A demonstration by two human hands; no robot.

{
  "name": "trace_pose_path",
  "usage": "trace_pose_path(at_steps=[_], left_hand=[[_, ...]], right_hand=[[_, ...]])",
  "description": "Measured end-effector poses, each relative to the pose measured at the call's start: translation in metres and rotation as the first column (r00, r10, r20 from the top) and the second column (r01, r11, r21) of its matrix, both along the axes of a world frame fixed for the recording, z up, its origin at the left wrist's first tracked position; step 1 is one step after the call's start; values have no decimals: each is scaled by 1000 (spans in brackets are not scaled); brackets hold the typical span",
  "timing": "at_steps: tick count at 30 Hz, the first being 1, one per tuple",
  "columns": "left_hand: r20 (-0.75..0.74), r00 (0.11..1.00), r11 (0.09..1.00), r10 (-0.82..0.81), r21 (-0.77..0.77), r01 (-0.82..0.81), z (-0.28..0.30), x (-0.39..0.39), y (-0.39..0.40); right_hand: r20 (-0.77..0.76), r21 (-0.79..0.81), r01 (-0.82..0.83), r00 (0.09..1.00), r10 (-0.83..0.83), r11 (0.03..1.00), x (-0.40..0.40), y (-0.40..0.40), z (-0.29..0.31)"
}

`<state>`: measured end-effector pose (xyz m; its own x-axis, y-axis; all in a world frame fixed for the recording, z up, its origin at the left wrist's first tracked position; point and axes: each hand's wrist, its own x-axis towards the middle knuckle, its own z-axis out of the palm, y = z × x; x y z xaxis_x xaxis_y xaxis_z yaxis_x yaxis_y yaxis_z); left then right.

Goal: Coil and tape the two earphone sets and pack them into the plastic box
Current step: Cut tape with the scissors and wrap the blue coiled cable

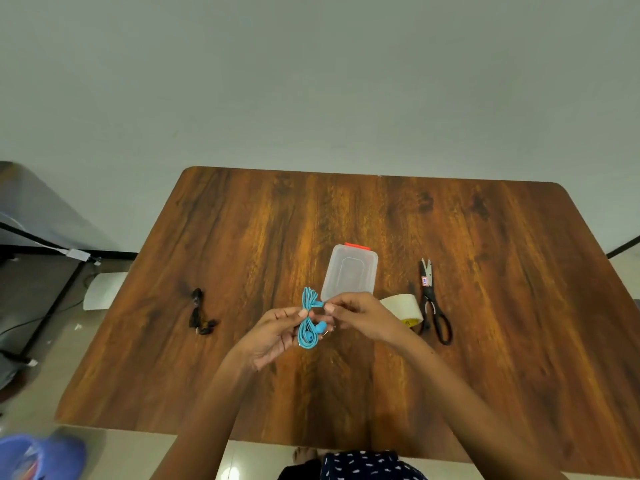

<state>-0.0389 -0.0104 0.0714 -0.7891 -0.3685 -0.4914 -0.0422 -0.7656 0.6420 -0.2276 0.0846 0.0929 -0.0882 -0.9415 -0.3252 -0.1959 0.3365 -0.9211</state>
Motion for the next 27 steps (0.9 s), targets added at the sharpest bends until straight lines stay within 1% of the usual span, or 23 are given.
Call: trace_pose_path(at_steps=[2, 5, 7, 11, 13, 16, 20, 23, 25, 27], left_hand=[[4, 1000, 1000, -23, -14, 23, 1, 12, -6], [17, 999, 998, -51, -48, 52, 0, 25, -13], [20, 998, 996, -62, -60, 63, 0, 33, -18], [25, 997, 996, -75, -50, 76, 2, 41, -24], [48, 998, 998, -43, -36, 45, 2, 42, -26], [65, 998, 1000, 16, -3, -16, 0, 40, -29], [82, 994, 996, 73, 53, -78, -2, 37, -31], [102, 983, 979, 151, 119, -162, -5, 32, -31], [111, 976, 974, 185, 114, -198, -7, 31, -31], [106, 969, 968, 222, 97, -232, -10, 31, -30]], right_hand=[[38, 14, -30, 999, 29, 999, 10, -6, 2], [8, 65, -18, 1000, 18, 998, 21, -13, 2], [-15, 64, 3, 1000, -2, 998, 27, -17, 2], [-155, -33, 84, 984, -88, 996, 42, -20, 1], [-221, -95, 138, 963, -156, 986, 50, -19, 0], [-258, -188, 189, 937, -234, 964, 59, -16, -2], [-252, -298, 184, 931, -263, 937, 62, -12, -4], [-207, -335, 181, 943, -259, 925, 59, -6, -2], [-135, -332, 238, 946, -296, 913, 57, -3, 3], [-26, -326, 364, 919, -393, 872, 50, -2, 8]])
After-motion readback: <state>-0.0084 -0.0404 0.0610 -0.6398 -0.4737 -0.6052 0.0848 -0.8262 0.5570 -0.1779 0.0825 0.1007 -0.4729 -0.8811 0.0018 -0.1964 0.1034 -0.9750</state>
